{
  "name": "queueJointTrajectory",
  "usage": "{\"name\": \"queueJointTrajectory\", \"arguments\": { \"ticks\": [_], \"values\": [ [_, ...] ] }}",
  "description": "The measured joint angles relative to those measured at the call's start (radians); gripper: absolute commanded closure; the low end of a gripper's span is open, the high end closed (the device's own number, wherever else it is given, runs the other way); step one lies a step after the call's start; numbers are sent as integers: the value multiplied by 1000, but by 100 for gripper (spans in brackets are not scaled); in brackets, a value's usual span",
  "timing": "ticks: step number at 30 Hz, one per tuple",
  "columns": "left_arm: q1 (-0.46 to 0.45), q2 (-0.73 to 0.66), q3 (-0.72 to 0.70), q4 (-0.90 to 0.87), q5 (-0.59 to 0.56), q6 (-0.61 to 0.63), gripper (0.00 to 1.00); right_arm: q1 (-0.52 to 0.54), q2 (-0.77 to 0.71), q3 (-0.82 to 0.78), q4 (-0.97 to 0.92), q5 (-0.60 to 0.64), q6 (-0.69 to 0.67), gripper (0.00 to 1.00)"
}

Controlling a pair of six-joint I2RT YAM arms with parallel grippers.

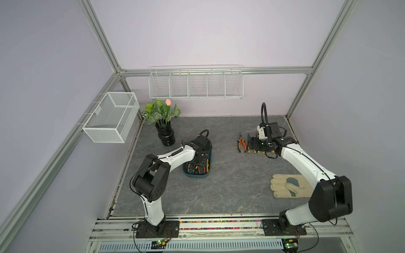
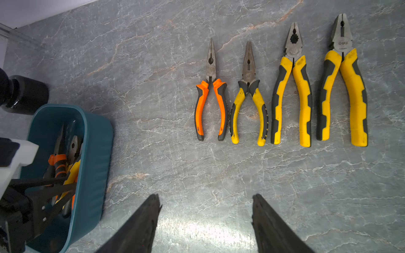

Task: Take the pliers out of the storage box
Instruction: Pick up the pliers from the storage box.

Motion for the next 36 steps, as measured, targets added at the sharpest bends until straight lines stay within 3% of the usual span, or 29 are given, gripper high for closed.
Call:
{"name": "queueJointTrajectory", "arguments": {
  "ticks": [9,12,14,23,36],
  "values": [
    [-8,-14,-55,51,-8,-11,71,0,-2,-1,7,-12,1,31],
    [-7,-24,-74,71,-13,-17,84,0,-2,-1,7,-12,1,31],
    [-7,-29,-81,76,-20,-24,100,0,-2,-1,7,-12,1,31],
    [-6,-63,-110,76,-20,-44,100,0,-3,-2,6,-12,1,31],
    [-9,-355,-145,-16,-11,-73,100,64,-13,9,-18,-9,-6,24]
  ]
}}
